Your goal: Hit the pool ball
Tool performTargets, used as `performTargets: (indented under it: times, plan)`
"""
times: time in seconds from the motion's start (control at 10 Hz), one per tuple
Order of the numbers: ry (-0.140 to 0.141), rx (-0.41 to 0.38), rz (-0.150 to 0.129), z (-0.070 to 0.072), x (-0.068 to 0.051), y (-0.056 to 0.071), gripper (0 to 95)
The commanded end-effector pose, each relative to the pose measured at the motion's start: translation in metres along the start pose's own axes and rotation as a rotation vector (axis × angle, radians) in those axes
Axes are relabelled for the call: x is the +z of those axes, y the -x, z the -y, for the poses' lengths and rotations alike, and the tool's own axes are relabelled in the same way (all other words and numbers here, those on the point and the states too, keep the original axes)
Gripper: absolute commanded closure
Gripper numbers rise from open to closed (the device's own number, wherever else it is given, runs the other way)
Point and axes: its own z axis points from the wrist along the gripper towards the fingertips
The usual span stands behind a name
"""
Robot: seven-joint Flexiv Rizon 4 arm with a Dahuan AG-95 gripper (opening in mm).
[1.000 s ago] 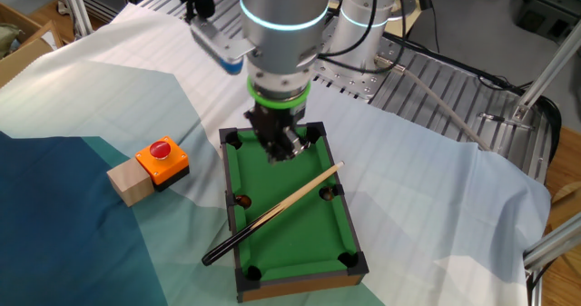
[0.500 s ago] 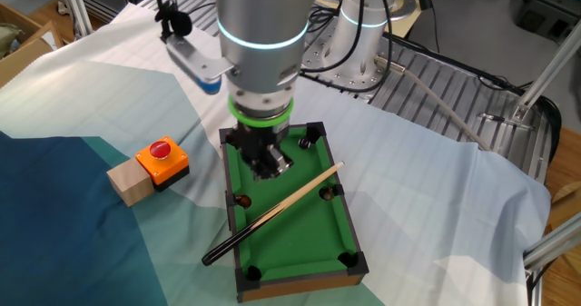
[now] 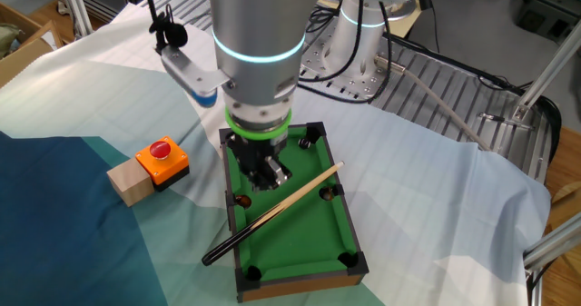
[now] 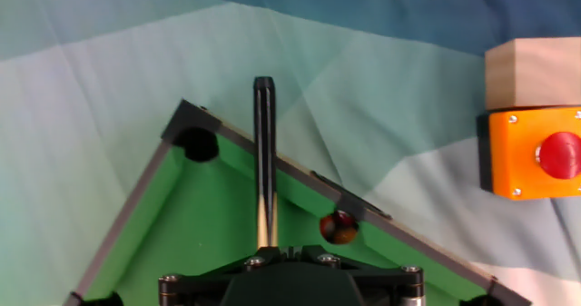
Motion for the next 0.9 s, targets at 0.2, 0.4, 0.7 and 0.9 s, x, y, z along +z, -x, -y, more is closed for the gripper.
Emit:
performTargets:
  times: [0.2, 0.4, 0.7, 0.9]
  plan:
    - [0.028, -0.001, -0.003, -0.0006, 0.0134, 0.0120, 95.0]
    - [0.026, -0.002, -0.005, 0.0011, 0.0144, 0.0146, 95.0]
    - [0.020, -0.017, 0.022, 0.0005, 0.0142, 0.0138, 95.0]
    - [0.019, -0.018, 0.027, -0.0003, 0.0138, 0.0126, 95.0]
